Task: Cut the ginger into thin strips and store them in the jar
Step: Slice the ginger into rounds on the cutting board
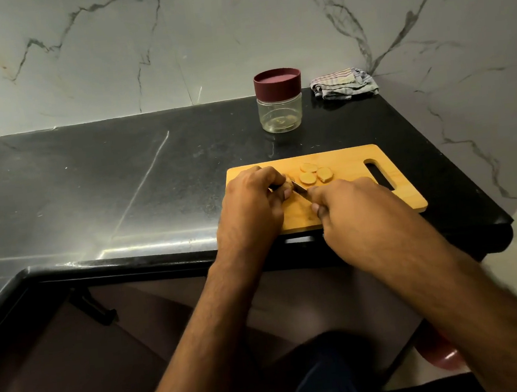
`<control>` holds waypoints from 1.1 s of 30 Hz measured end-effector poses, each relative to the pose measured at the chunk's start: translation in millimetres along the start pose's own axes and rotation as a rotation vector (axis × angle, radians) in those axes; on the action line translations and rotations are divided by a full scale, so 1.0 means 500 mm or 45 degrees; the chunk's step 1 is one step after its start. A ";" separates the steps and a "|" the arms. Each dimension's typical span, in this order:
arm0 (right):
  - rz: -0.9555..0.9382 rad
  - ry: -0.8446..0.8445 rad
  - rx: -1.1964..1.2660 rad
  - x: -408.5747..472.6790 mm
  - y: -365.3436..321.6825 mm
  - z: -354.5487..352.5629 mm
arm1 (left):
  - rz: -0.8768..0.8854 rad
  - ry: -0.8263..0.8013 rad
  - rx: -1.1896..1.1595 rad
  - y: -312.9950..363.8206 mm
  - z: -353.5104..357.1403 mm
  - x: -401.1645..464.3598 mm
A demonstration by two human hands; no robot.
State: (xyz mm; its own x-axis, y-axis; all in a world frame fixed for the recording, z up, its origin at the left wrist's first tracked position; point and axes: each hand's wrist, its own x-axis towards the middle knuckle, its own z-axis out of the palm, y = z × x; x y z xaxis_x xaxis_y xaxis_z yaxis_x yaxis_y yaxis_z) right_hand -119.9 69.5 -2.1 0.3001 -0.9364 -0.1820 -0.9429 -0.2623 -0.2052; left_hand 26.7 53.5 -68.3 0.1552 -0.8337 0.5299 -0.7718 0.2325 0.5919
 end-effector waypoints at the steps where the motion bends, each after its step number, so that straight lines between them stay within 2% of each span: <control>1: 0.002 0.003 0.008 0.004 -0.003 0.000 | 0.003 0.002 0.002 0.000 0.000 0.000; 10: -0.095 0.169 0.022 -0.044 0.037 0.035 | -0.052 -0.003 0.023 0.012 -0.004 -0.001; 14: -0.082 0.326 0.100 -0.055 0.057 0.051 | -0.032 -0.016 0.025 0.011 -0.006 -0.003; 19: -0.072 0.390 0.189 -0.044 0.065 0.047 | -0.028 -0.007 -0.004 0.011 -0.009 -0.005; 24: -0.031 0.565 0.216 -0.033 0.074 0.024 | 0.004 -0.025 0.018 0.012 -0.012 -0.003; 33: -0.110 0.457 0.223 -0.030 0.052 0.047 | 0.006 0.003 -0.027 0.012 -0.011 -0.010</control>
State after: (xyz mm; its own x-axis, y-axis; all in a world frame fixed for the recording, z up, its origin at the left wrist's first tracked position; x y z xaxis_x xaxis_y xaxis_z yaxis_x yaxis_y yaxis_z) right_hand -145.7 82.3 -27.3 0.2785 -0.9426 0.1842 -0.8682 -0.3291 -0.3714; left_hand 24.6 62.0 -64.1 0.1533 -0.8314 0.5341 -0.7592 0.2468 0.6022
